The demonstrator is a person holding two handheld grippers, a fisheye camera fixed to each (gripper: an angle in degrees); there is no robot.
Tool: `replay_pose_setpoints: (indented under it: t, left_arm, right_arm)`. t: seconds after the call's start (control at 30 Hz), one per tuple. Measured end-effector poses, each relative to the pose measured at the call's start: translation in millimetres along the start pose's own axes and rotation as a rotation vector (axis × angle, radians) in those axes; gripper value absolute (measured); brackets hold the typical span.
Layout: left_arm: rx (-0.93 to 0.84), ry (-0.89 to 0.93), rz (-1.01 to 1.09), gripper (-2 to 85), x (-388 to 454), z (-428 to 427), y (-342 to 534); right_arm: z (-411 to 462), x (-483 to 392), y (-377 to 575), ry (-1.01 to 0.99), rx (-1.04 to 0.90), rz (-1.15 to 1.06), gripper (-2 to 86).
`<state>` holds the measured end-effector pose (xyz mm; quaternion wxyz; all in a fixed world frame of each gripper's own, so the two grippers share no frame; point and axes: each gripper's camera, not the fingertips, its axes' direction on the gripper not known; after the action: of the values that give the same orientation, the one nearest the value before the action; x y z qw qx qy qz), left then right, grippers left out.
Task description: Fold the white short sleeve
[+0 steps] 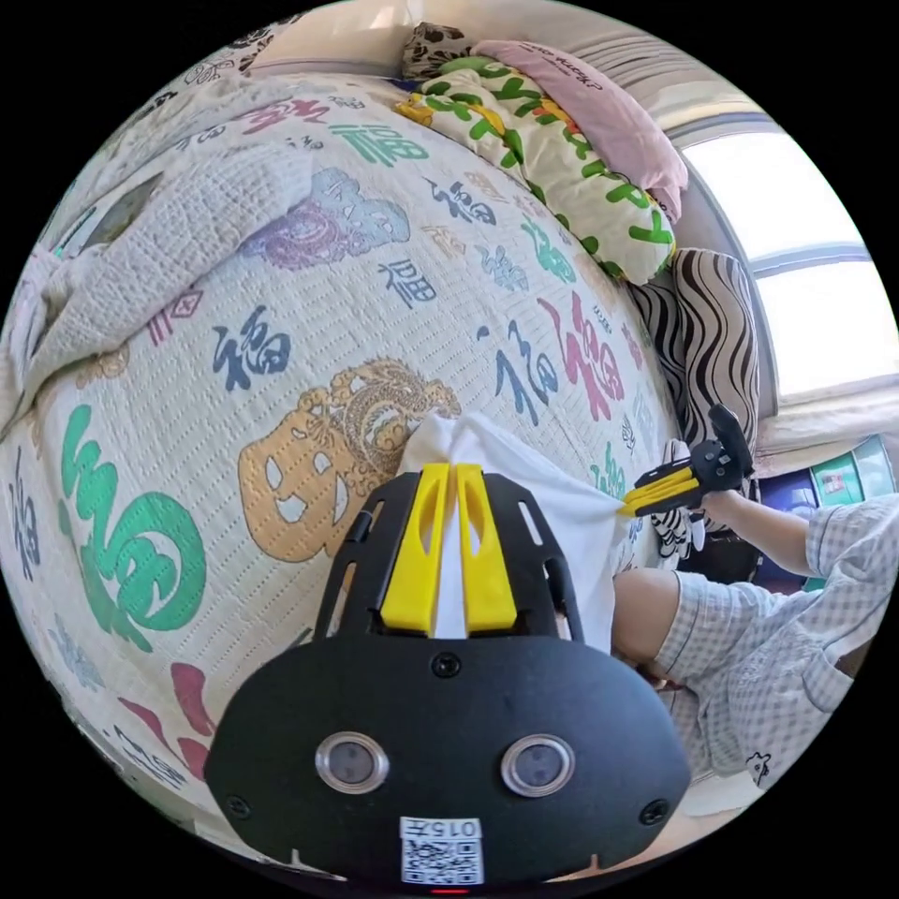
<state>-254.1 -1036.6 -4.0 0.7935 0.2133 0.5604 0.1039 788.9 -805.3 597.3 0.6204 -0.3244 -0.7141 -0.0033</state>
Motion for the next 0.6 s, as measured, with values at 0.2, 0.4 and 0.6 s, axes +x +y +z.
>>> replay_pose_setpoints:
  t: [0.2, 0.4, 0.6]
  left_arm:
    - [0.066, -0.010, -0.112, 6.1, -32, -16, 13]
    - [0.548, 0.003, -0.354, 10.2, -32, -94, 143]
    - [0.616, 0.097, -0.647, 14.7, -60, -49, 241]
  right_arm:
    - [1, 23, -8, 0.044, -0.054, -0.059, 7.1]
    - [-67, 54, -62, -0.143, 0.221, -0.250, 12.1]
    - [-39, 46, -180, -0.126, 0.135, -0.467, 16.7]
